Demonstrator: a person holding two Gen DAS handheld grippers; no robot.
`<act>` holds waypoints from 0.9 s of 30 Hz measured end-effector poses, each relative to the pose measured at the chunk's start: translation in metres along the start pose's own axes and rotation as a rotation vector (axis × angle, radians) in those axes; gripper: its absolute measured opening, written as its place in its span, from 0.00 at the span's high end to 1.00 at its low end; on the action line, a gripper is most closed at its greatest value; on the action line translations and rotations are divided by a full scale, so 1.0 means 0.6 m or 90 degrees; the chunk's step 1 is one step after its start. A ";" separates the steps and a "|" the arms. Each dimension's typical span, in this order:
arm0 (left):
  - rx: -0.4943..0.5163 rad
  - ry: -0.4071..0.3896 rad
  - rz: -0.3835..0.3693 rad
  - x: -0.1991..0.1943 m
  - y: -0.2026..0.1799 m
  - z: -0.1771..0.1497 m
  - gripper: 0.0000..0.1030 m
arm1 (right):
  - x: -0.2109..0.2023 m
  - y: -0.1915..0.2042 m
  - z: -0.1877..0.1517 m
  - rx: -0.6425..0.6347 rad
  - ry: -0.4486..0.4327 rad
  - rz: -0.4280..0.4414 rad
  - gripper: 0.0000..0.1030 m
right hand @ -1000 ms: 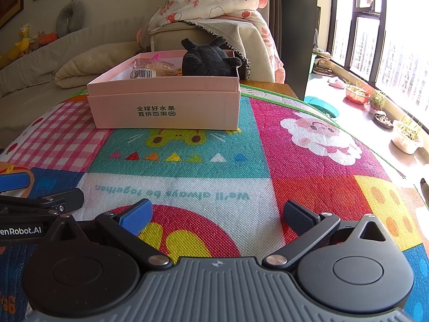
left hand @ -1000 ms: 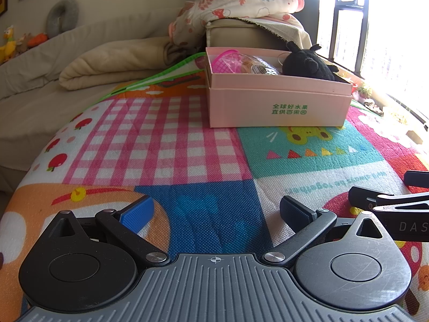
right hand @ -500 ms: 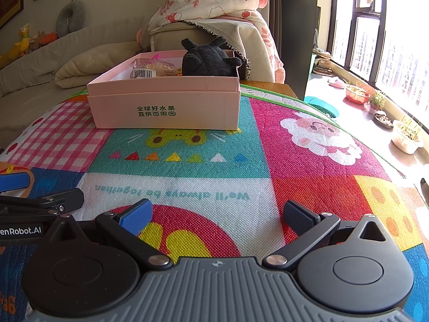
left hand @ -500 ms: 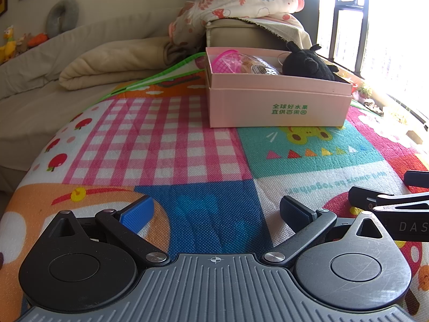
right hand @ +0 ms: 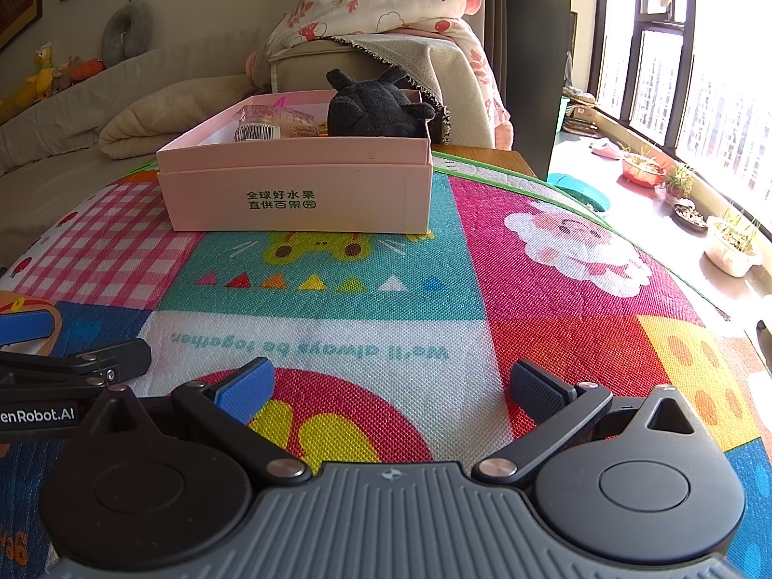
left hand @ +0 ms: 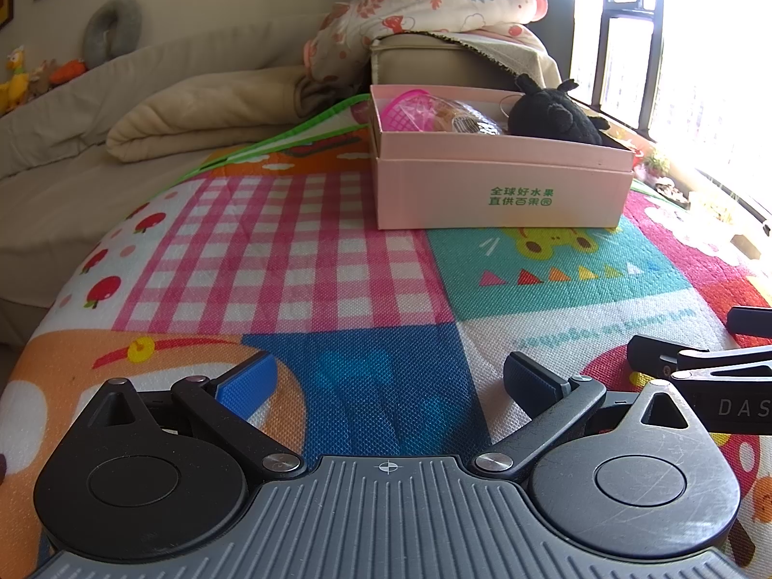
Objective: Organize objects
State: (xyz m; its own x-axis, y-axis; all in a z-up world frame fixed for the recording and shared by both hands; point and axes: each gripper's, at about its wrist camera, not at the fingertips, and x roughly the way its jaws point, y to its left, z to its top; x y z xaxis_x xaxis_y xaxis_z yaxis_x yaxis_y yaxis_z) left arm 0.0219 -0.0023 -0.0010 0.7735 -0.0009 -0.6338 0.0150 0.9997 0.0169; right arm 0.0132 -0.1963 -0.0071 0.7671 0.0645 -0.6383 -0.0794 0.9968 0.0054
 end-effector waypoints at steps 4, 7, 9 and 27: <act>0.000 0.000 0.000 0.000 0.000 0.000 0.00 | 0.000 0.000 0.000 0.000 0.000 0.000 0.00; 0.000 0.000 0.000 0.000 0.001 -0.001 0.00 | 0.000 0.000 0.000 0.000 0.000 0.000 0.00; 0.000 0.000 0.000 0.000 0.001 -0.001 0.00 | 0.000 0.000 0.000 0.000 0.000 0.000 0.00; -0.002 0.000 -0.002 -0.002 0.001 -0.001 0.00 | -0.001 0.001 0.000 0.000 0.000 0.000 0.00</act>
